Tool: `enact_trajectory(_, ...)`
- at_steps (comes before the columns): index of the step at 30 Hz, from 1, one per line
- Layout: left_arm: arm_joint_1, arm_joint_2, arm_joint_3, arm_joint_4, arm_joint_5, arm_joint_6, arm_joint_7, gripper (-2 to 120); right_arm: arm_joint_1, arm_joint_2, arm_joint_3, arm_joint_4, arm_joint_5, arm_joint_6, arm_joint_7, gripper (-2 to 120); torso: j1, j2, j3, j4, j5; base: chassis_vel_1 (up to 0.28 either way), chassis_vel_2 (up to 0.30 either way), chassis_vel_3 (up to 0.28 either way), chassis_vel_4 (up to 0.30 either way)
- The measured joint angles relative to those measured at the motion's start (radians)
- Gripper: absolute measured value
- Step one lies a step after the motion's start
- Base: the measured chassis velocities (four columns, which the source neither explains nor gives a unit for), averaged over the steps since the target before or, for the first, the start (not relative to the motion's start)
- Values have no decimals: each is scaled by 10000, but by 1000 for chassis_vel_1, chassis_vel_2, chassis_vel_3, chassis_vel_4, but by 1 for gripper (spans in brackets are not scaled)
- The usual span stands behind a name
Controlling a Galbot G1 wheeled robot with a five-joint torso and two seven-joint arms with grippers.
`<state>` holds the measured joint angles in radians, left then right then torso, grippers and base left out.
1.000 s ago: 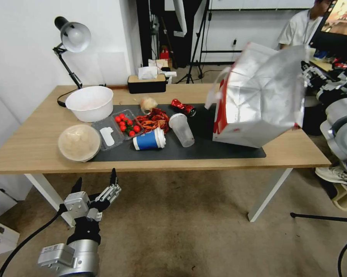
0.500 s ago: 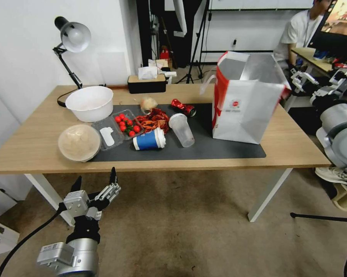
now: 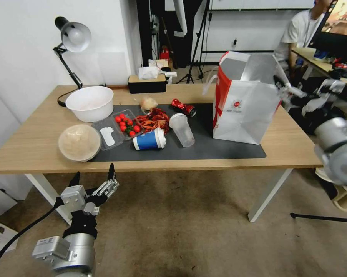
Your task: Pick up the food delivery bag from the floor and place it on the table.
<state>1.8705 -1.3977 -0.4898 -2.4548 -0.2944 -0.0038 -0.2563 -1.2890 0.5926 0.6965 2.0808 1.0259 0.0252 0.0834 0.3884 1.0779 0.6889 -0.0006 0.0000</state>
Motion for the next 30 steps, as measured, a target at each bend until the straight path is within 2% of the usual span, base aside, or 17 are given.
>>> enact_trajectory(2, -41, 24, -58, 36, 47, -11, 184, 100, -698, 146, 253, 216, -669, 478, -292, 100, 0, 0, 0, 0, 0, 0, 0, 0, 0)
enact_trajectory(11, -58, -64, -243, 189, 415, -409, 551, 100, -2069, 728, 305, 610, -2357, 1213, -427, 100, 0, 0, 0, 9, -5, 0, 0, 0, 0)
enact_trajectory(12, -87, -52, -287, 247, 468, -452, 587, 100, -2479, 930, 306, 677, -2670, 1293, -386, 100, 0, 0, 1, 2, 4, 0, 0, 0, 0)
enact_trajectory(14, -146, -31, -363, 409, 590, -600, 634, 100, -2944, 1194, 276, 717, -3068, 1493, -359, 100, 0, 0, 0, 3, 0, 0, 0, 0, 0)
enact_trajectory(16, -256, 10, -556, 875, 847, -998, 736, 100, -3777, 1994, 31, 665, -3763, 1888, -340, 100, -2, 0, 0, 3, -1, 0, 0, 0, 0)
enact_trajectory(17, -256, 10, -556, 875, 847, -998, 736, 100, -3777, 1994, 31, 665, -3763, 1888, -340, 100, -2, 0, 0, 3, -1, 0, 0, 0, 0)
enact_trajectory(20, -251, 73, -600, 1233, 923, -1226, 944, 100, -4454, 2921, -213, 541, -4306, 2329, -360, 100, -2, 0, 0, 3, 0, 0, 0, 0, 0)
enact_trajectory(21, -251, 73, -600, 1233, 923, -1226, 944, 100, -4454, 2921, -213, 541, -4306, 2329, -360, 100, -2, 0, 0, 3, 0, 0, 0, 0, 0)
enact_trajectory(23, -301, 135, -577, 1510, 932, -1350, 1073, 100, -4789, 3526, -354, 413, -4653, 2647, -414, 100, -2, 1, 0, 3, -2, 0, 0, 0, 0)
enact_trajectory(30, -338, 157, -575, 2261, 1152, -1769, 1060, 100, -4953, 4275, -691, 161, -5031, 2984, -649, 100, -1, 0, 0, 4, -1, 0, 0, 0, 0)
